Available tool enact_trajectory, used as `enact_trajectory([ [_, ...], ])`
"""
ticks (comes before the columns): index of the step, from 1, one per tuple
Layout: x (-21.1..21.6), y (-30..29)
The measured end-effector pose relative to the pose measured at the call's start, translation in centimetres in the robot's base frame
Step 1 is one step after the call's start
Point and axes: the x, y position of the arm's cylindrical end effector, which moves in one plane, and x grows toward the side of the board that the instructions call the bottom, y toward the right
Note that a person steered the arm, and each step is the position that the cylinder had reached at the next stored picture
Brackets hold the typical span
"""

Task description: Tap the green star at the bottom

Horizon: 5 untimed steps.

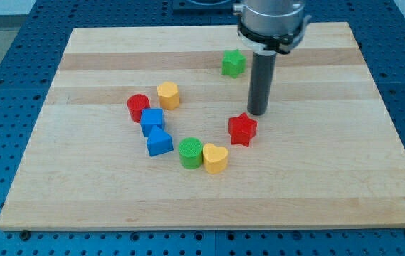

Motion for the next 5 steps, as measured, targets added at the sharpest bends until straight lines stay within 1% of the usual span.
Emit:
enact_trajectory([
  [1,1.3,0.1],
  [2,4.3,-0.1],
  [5,5.3,-1.5],
])
